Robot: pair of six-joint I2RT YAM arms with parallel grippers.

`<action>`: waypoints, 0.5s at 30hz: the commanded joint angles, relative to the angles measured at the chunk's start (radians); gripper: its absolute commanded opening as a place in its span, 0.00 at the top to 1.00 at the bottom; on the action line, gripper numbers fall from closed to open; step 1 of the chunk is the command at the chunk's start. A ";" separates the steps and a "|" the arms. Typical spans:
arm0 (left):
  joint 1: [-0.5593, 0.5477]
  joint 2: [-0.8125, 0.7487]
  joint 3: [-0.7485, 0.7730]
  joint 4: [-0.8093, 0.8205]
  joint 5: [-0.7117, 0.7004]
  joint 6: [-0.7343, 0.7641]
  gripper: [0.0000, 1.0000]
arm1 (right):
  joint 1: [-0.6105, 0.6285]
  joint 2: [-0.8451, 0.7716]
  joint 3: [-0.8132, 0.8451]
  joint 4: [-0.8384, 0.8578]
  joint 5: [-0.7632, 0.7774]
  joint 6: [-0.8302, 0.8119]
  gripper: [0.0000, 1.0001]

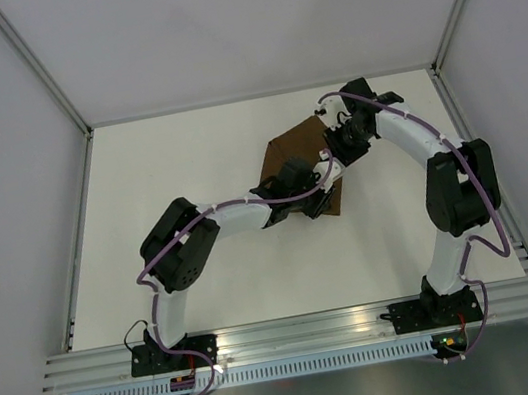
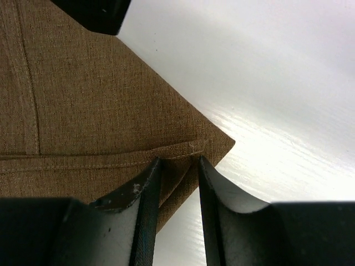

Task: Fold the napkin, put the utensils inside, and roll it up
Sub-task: Fold the napkin

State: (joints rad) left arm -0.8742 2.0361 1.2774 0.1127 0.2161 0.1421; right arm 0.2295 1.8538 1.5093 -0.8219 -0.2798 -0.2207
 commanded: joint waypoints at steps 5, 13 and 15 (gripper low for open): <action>-0.016 0.033 0.031 0.064 0.051 -0.041 0.64 | -0.021 -0.054 -0.031 0.018 0.013 -0.017 0.62; -0.022 0.007 -0.012 0.105 0.049 -0.050 0.75 | -0.029 -0.061 -0.060 0.027 0.010 -0.020 0.62; -0.023 -0.005 -0.024 0.113 0.054 -0.052 0.77 | -0.033 -0.061 -0.060 0.029 0.008 -0.020 0.62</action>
State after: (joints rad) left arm -0.8833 2.0632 1.2709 0.1669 0.2317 0.1188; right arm 0.2050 1.8454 1.4532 -0.8146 -0.2798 -0.2337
